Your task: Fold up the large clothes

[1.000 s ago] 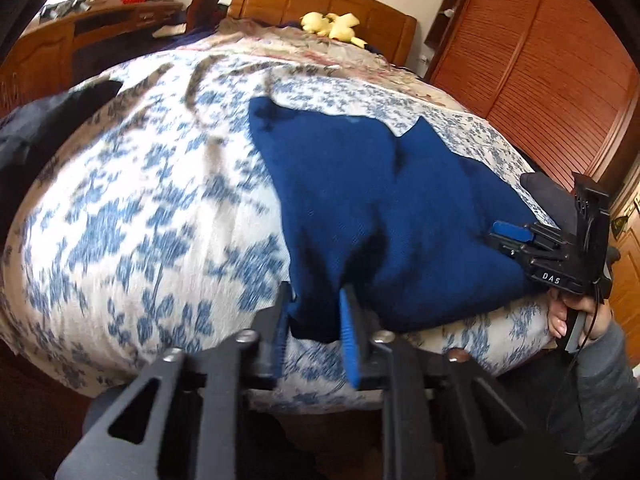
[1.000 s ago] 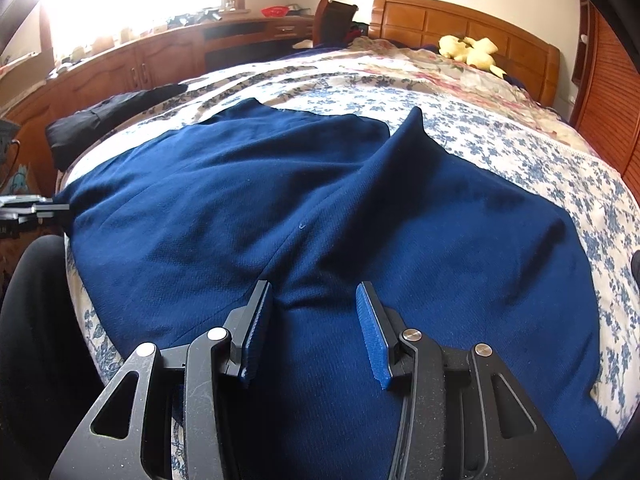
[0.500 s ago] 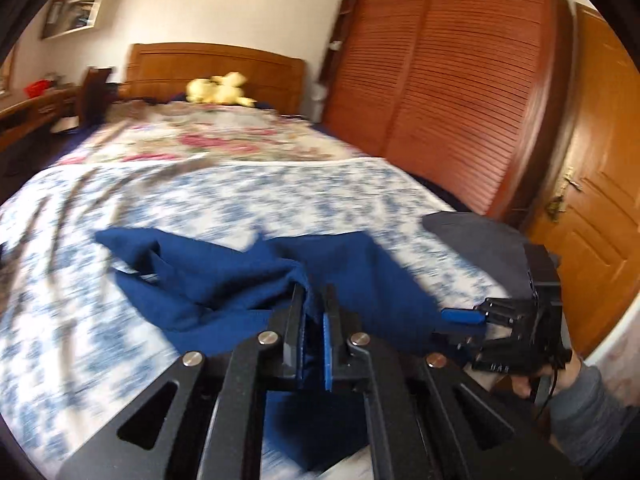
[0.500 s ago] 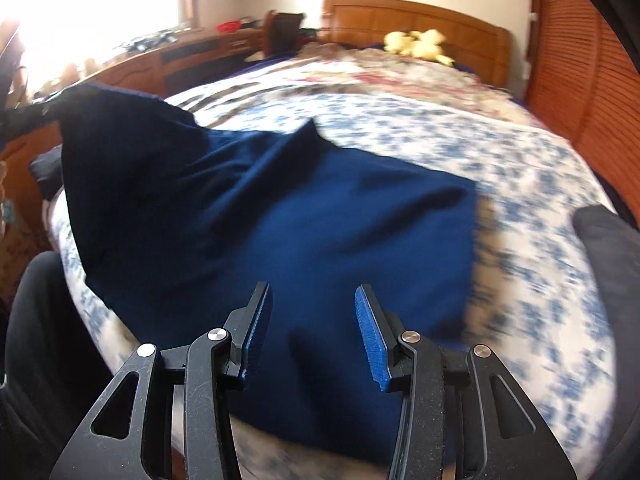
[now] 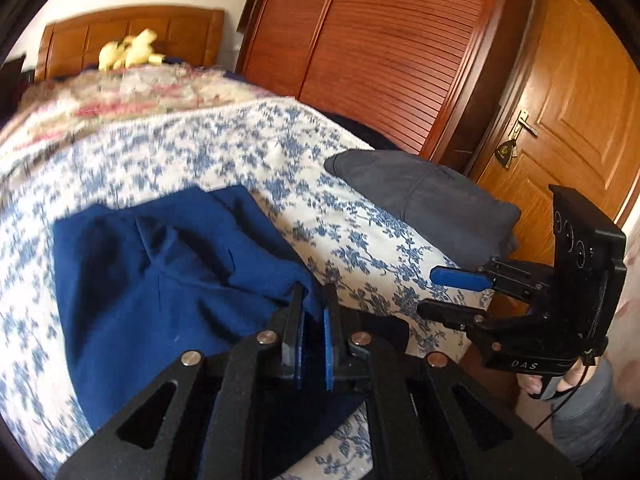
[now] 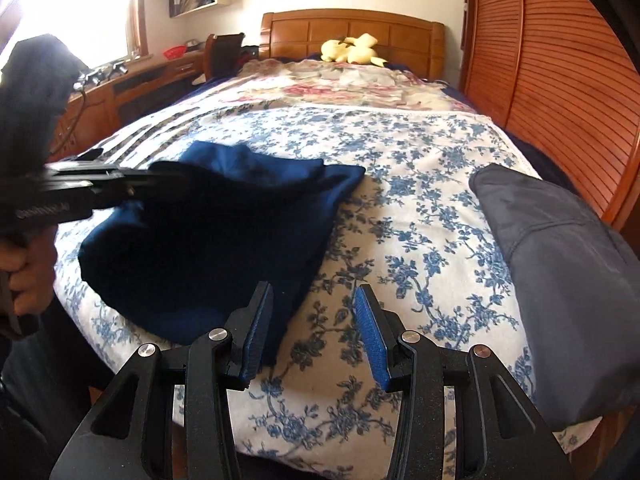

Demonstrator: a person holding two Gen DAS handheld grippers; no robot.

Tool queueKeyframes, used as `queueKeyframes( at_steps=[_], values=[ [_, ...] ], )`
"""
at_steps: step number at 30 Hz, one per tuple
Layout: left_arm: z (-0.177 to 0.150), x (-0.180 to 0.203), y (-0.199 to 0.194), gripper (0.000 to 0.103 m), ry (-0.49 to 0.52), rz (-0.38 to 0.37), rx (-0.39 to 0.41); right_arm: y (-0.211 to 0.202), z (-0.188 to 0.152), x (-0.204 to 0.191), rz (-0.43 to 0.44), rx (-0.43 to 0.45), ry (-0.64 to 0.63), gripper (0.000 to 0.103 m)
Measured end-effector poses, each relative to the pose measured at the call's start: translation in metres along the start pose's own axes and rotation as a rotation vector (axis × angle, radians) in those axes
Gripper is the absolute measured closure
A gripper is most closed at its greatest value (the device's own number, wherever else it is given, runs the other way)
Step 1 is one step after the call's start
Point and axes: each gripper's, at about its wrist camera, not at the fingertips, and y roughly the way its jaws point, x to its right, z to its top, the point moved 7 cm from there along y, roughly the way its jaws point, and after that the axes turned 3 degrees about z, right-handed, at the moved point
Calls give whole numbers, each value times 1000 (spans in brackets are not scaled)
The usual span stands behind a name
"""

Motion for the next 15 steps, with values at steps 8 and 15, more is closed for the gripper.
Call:
queueKeyframes(
  at_steps=[8, 15],
  values=[
    [-1, -14, -41, 85, 36, 55, 48, 8, 16, -24, 44, 18, -2, 60],
    [-14, -55, -96, 80, 54, 186, 116, 20, 51, -71, 82, 52, -62, 60]
  ],
)
